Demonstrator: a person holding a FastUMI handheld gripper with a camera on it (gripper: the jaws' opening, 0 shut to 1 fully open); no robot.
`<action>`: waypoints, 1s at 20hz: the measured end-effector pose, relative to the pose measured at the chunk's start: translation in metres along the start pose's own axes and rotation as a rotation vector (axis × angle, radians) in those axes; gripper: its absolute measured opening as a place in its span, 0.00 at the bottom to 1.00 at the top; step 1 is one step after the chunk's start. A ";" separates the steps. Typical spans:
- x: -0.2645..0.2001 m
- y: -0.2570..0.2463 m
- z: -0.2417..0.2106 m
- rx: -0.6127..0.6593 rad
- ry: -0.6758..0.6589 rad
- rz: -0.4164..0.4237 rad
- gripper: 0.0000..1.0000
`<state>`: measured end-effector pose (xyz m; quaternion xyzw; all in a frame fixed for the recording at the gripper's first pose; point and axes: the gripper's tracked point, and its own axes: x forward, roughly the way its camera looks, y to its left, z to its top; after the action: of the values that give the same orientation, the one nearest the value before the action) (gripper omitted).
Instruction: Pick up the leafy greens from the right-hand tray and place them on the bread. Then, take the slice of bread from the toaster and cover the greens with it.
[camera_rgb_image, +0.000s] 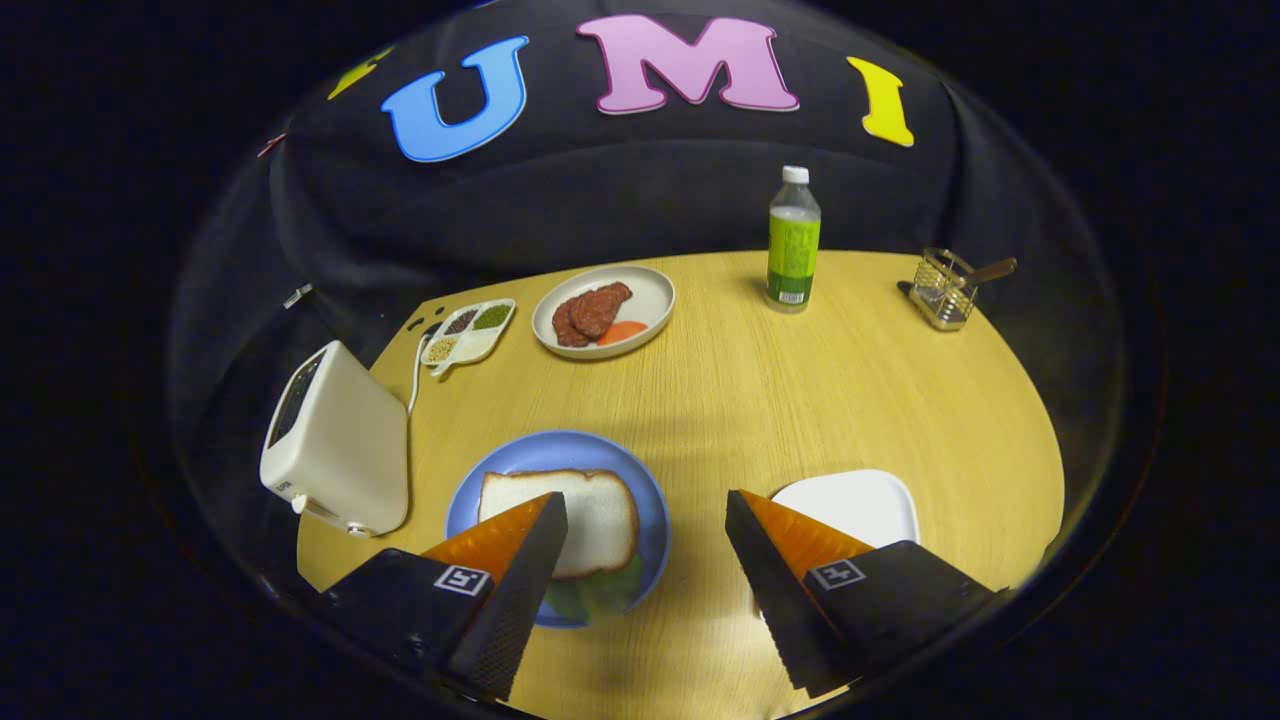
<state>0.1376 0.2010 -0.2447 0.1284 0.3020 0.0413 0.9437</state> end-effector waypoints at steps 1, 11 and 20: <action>-0.010 0.000 0.012 -0.032 -0.031 0.004 0.99; -0.101 0.046 0.107 -0.134 -0.283 0.116 0.99; -0.129 0.051 0.091 -0.260 -0.311 0.151 0.99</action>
<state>0.0851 0.2100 -0.0879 0.0329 0.1342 0.1303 0.9818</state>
